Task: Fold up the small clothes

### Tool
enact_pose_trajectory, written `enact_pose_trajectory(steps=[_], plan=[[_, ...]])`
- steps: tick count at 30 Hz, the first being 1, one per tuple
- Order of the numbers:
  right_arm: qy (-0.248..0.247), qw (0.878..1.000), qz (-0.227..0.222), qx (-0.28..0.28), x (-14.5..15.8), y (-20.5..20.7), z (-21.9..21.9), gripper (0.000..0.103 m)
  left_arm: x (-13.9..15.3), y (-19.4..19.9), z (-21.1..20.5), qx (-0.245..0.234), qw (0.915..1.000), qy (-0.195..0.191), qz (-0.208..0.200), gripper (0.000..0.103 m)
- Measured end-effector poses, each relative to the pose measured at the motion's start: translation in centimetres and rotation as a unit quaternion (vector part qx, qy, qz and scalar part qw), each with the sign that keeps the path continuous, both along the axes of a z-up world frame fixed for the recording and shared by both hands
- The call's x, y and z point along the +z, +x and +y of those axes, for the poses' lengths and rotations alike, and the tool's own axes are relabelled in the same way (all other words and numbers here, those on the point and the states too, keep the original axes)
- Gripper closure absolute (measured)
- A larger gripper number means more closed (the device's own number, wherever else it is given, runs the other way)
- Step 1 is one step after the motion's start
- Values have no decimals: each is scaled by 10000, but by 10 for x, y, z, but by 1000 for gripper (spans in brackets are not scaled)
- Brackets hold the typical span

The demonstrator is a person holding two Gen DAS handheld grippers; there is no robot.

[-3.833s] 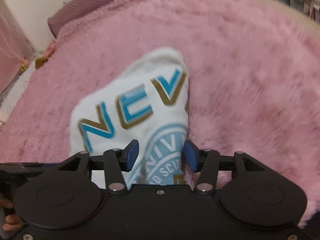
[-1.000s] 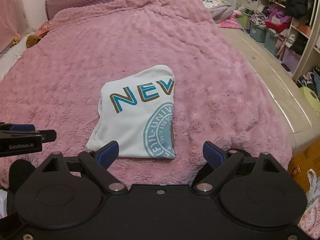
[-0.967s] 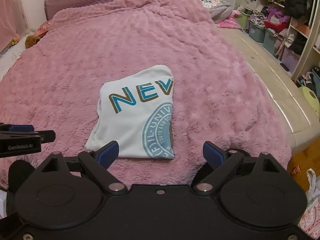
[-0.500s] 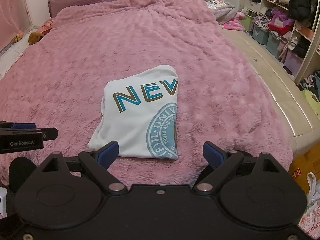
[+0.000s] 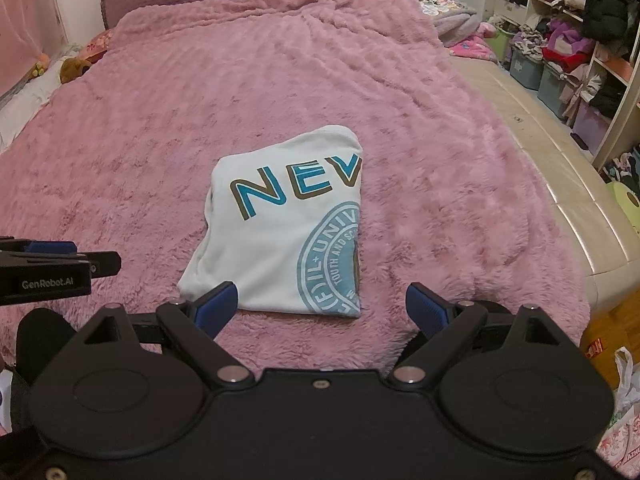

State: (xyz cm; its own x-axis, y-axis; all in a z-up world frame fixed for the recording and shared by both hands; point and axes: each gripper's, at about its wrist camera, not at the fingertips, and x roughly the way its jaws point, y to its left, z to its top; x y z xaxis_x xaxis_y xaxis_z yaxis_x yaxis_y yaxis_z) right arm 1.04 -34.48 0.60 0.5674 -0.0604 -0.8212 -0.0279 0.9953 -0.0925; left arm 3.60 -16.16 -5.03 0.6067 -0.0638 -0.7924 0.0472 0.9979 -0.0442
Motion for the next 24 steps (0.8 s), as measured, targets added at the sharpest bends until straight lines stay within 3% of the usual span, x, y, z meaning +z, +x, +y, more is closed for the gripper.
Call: enact_pose_trajectory(steps=[24], plan=[[-4,10000,49,55,-3,3,2,14,-3,0,8,-21,10000,-47,74,44]])
